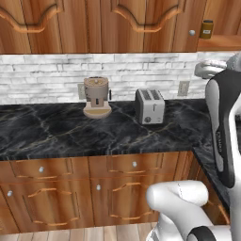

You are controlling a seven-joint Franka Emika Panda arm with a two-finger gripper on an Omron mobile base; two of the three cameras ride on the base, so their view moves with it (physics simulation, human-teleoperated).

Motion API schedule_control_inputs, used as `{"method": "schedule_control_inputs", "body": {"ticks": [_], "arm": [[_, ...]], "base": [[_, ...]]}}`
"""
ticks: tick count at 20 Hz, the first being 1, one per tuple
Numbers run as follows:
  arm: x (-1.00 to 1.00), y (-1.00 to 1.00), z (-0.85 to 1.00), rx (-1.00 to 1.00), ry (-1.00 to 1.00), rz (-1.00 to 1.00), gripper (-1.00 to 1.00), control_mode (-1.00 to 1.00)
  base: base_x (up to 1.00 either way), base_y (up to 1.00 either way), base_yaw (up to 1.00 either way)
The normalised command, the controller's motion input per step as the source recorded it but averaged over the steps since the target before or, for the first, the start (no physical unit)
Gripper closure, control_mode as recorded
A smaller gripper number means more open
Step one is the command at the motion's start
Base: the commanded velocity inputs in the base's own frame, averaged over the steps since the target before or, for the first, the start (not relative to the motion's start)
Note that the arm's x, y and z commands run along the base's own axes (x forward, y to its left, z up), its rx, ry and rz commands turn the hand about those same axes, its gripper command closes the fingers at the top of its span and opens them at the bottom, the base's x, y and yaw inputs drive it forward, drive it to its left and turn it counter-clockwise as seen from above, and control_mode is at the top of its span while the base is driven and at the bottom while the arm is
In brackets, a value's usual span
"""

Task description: Open the cabinet. Pick the orange and tangerine from the cabinet and place them into the bowl. Then close the cabinet.

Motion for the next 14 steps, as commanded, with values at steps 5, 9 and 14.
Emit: {"method": "schedule_control_inputs", "body": {"ticks": [5,9,14], "arm": [[-0.62,-0.17,0.17,0.0,-0.23,0.01,-1.0,-1.0],[-0.51,-0.21,0.01,0.0,-0.31,0.02,-1.0,-1.0],[-0.2,-0.22,0.09,0.0,-0.37,0.03,-1.0,-1.0]], "base": [[0.0,0.0,0.0],[0.0,0.0,0.0],[0.0,0.0,0.0]]}}
